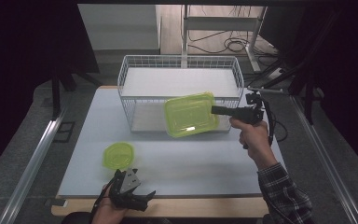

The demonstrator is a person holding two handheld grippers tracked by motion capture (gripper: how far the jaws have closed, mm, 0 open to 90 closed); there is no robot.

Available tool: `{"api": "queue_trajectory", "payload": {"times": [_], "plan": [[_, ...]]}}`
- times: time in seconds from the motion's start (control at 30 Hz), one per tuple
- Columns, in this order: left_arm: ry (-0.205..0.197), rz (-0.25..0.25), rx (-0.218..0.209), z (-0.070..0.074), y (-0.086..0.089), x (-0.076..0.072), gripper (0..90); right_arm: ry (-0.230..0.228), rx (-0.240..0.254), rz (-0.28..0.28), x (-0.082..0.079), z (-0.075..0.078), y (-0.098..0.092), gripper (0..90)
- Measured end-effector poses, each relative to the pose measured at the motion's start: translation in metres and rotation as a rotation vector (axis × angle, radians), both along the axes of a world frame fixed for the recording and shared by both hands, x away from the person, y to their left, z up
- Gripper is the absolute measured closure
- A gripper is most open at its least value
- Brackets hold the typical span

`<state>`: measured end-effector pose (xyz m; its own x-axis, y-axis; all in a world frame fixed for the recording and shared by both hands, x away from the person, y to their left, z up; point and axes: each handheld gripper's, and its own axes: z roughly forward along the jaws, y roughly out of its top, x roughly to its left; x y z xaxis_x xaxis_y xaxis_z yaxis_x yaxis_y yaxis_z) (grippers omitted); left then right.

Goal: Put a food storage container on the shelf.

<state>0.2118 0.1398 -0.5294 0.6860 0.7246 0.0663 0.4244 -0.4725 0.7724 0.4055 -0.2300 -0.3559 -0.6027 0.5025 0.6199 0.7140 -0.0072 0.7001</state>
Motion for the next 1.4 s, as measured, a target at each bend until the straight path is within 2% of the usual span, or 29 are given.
{"api": "queue_trajectory", "payload": {"times": [0.2, 0.4, 0.77, 1.17, 1.4], "plan": [[0.001, -0.001, 0.000, 0.000, 0.000, 0.000, 2.8, -0.019, 0.002, -0.020, 0.008, 0.014, 0.006, 80.4], [0.004, 0.007, -0.025, 0.000, 0.001, 0.000, 2.5, -0.037, 0.008, -0.050, 0.019, 0.027, 0.011, 80.4], [0.009, 0.001, -0.021, 0.000, 0.001, 0.001, 2.4, -0.066, 0.005, -0.130, 0.037, 0.044, 0.018, 80.4], [0.016, -0.003, -0.014, -0.001, 0.000, 0.001, 2.4, -0.067, -0.015, -0.199, 0.059, 0.046, 0.031, 80.4], [0.019, -0.011, -0.005, -0.001, 0.000, 0.001, 2.4, -0.066, -0.051, -0.233, 0.070, 0.045, 0.039, 80.2]]}}
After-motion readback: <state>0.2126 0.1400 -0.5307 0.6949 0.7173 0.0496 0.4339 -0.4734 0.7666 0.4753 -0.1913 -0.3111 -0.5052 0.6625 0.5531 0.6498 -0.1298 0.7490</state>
